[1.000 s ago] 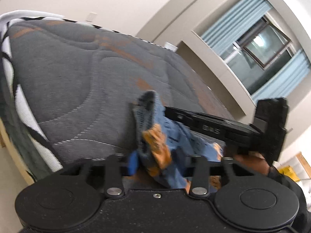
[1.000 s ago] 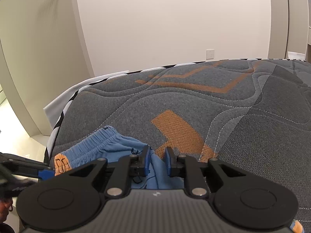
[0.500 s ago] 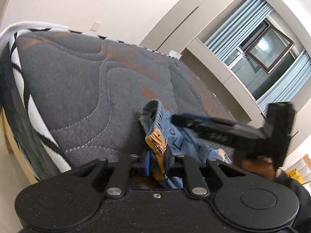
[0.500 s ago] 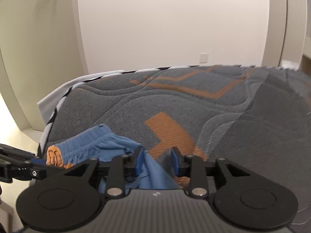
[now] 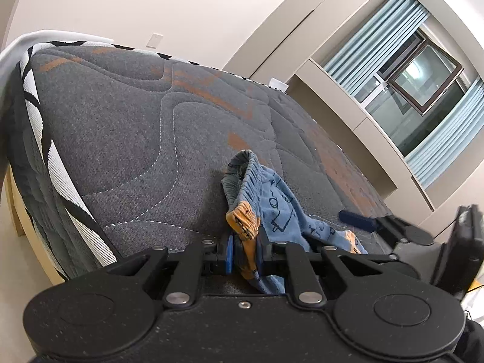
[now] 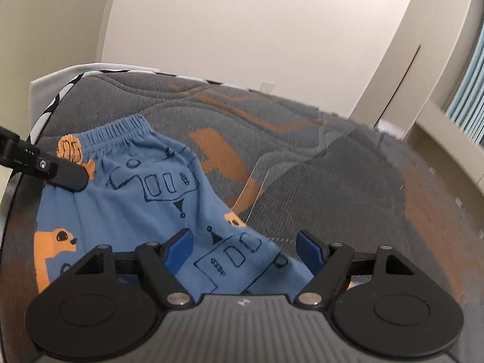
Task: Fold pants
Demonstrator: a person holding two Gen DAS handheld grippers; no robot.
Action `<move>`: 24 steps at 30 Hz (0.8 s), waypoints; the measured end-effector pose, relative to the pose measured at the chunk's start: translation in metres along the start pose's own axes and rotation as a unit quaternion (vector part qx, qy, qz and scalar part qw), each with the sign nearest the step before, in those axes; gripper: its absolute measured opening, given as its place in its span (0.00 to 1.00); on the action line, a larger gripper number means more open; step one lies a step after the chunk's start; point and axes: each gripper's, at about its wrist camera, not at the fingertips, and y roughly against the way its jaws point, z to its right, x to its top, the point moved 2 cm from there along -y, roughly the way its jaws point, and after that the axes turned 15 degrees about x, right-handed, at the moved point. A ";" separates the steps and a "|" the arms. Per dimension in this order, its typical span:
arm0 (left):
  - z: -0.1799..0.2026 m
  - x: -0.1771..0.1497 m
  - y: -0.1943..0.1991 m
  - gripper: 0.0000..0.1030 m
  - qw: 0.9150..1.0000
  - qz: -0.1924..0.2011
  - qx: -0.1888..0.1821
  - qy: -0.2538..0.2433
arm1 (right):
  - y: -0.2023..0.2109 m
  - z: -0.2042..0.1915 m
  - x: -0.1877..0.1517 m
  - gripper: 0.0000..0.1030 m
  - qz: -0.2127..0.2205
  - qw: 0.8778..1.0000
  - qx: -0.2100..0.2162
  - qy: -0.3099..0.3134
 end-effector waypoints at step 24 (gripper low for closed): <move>0.012 0.001 0.010 0.15 0.999 0.019 0.015 -0.022 | 0.084 -0.028 -0.086 0.94 0.026 0.985 -0.170 -0.035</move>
